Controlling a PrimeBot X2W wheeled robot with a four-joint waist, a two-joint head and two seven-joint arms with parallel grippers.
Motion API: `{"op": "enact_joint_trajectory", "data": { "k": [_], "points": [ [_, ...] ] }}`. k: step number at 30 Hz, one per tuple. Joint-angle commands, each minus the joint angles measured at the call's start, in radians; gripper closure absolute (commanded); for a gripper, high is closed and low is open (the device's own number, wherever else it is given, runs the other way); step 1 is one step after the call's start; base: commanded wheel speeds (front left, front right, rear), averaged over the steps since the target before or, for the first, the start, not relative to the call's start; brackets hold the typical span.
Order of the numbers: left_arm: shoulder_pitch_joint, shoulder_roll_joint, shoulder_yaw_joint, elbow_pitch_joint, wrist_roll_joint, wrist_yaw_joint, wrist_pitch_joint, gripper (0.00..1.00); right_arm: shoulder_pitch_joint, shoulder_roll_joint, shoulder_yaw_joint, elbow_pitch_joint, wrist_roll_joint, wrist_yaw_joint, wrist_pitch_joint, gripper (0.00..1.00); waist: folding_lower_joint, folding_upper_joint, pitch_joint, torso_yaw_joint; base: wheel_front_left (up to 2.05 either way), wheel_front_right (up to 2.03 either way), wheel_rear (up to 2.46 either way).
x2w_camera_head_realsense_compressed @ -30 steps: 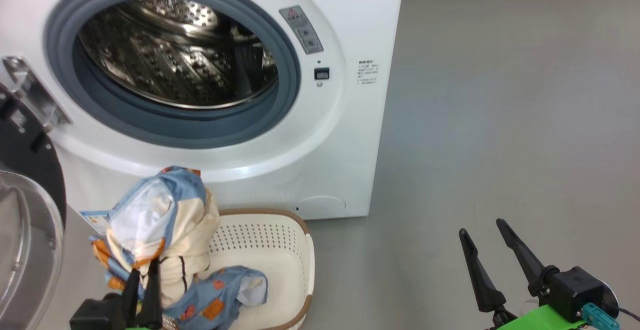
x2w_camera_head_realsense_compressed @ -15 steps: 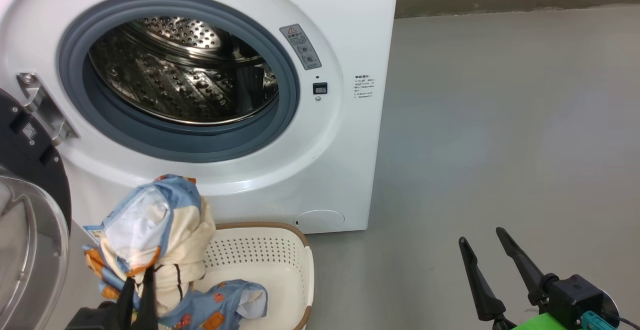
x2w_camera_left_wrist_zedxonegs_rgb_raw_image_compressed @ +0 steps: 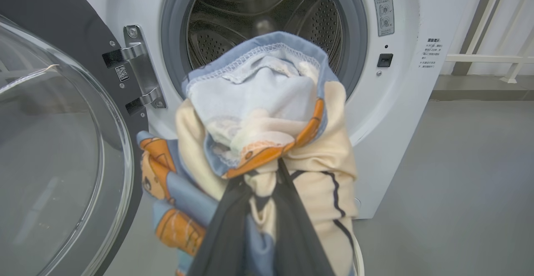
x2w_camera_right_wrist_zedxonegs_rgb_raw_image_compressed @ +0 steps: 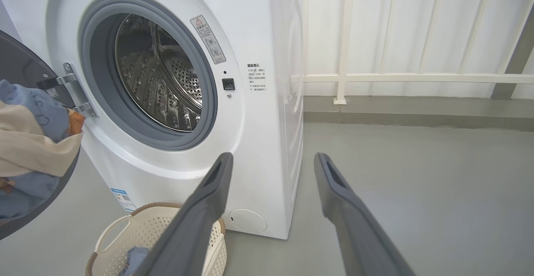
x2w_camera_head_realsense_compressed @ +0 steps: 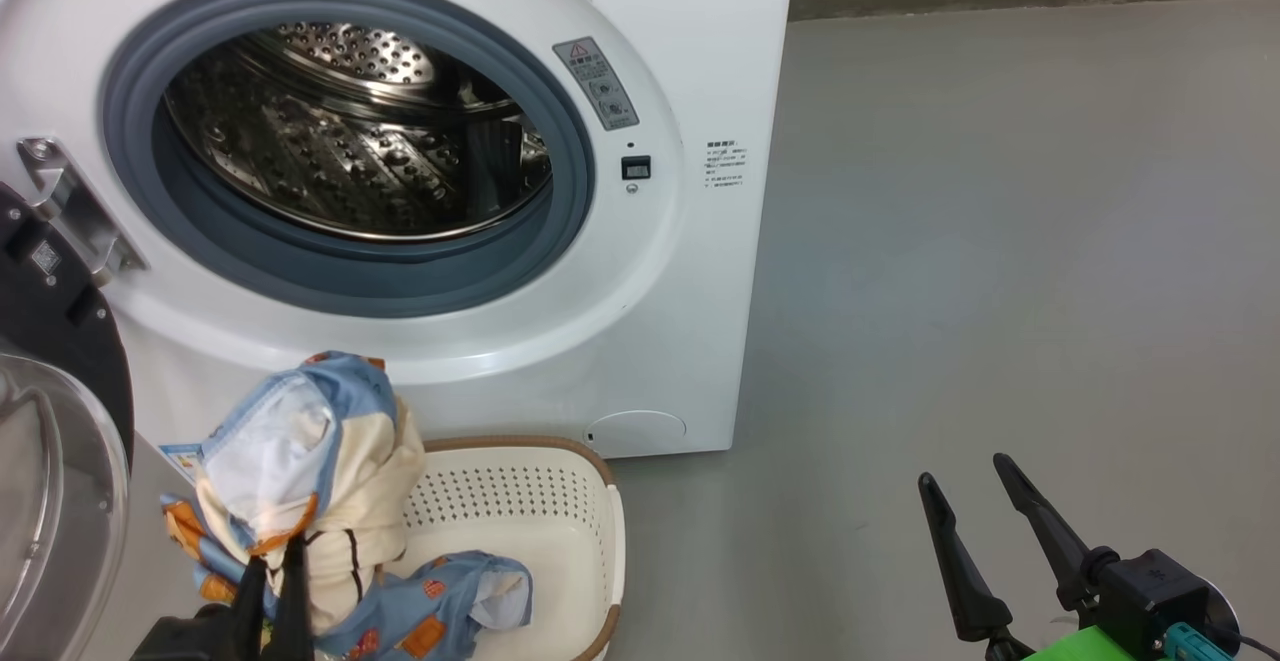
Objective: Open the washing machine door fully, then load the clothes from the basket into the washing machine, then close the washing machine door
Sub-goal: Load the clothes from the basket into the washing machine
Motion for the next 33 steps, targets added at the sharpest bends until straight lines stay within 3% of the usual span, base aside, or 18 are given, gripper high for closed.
{"op": "enact_joint_trajectory", "data": {
  "k": [1,14,23,33],
  "points": [
    [-0.032,0.013,0.037,-0.024,0.004,0.008,-0.003,1.0,-0.021,-0.007,0.02,-0.029,-0.011,0.002,-0.002,0.0,0.0,0.0,0.003,-0.001,0.0,0.0,0.0],
    [-0.138,-0.01,0.034,0.06,-0.028,-0.018,-0.031,1.0,-0.055,-0.012,0.032,-0.051,-0.009,0.002,-0.006,0.0,0.0,0.0,0.091,-0.005,0.0,0.0,0.0],
    [-0.357,-0.024,0.047,0.206,-0.063,-0.066,-0.044,1.0,-0.13,-0.03,0.041,-0.065,0.001,0.002,-0.027,0.0,0.0,0.0,0.253,-0.023,0.0,0.0,0.0],
    [-0.646,0.004,0.073,0.403,-0.109,-0.138,0.002,1.0,-0.227,-0.031,0.054,-0.059,0.012,0.002,-0.065,0.0,0.0,0.0,0.44,-0.069,0.0,0.0,0.0]
  ]
}}
